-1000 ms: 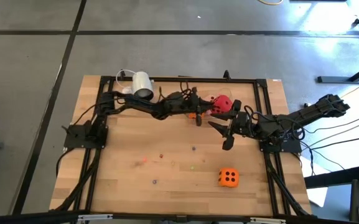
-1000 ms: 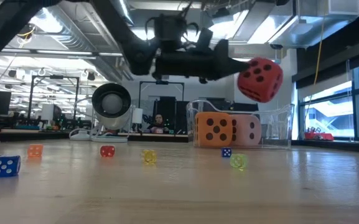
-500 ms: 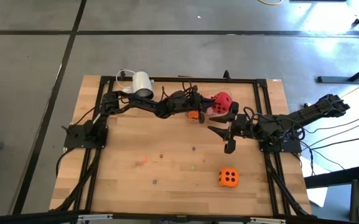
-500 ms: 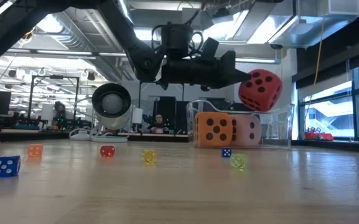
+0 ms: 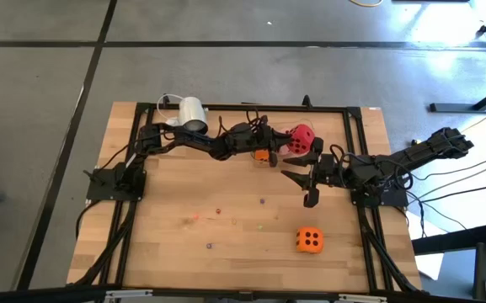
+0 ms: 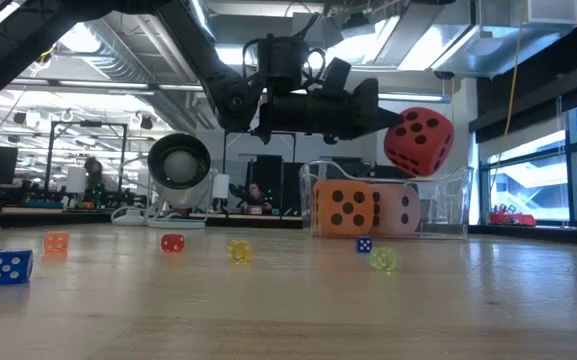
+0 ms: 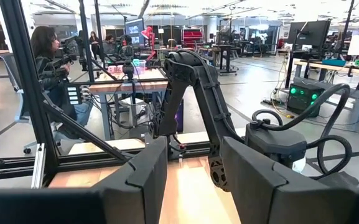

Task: Pick & Place Dice
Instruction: Put the large red die into the transparent bin

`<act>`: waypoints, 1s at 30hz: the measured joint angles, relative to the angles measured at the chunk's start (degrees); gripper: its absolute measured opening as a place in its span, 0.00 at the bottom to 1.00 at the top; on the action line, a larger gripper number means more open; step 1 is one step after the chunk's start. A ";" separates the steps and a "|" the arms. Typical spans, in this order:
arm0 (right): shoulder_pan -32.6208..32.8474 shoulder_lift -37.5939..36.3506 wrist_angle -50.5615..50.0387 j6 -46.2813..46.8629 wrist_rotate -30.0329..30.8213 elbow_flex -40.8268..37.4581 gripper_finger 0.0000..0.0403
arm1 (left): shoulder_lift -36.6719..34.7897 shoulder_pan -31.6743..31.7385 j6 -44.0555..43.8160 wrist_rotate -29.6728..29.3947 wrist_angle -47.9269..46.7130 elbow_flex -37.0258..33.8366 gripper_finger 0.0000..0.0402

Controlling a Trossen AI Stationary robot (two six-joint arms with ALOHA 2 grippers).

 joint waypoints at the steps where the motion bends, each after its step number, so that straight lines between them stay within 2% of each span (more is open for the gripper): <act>1: 0.00 0.00 0.11 0.00 0.00 0.00 0.38 | 0.00 0.18 -0.71 -0.02 -0.06 0.00 0.04; 16: 0.00 0.00 1.30 -0.91 -0.02 0.00 0.38 | -0.02 0.71 -3.30 0.53 -1.31 -0.07 0.04; 25: 0.00 0.00 1.35 -1.07 -0.04 0.00 0.38 | -0.02 1.92 -6.07 2.96 -1.89 -0.03 0.04; 30: 0.00 0.00 2.79 -1.85 -0.03 -0.02 0.38 | 1.98 1.90 -5.81 3.72 -7.88 5.08 0.04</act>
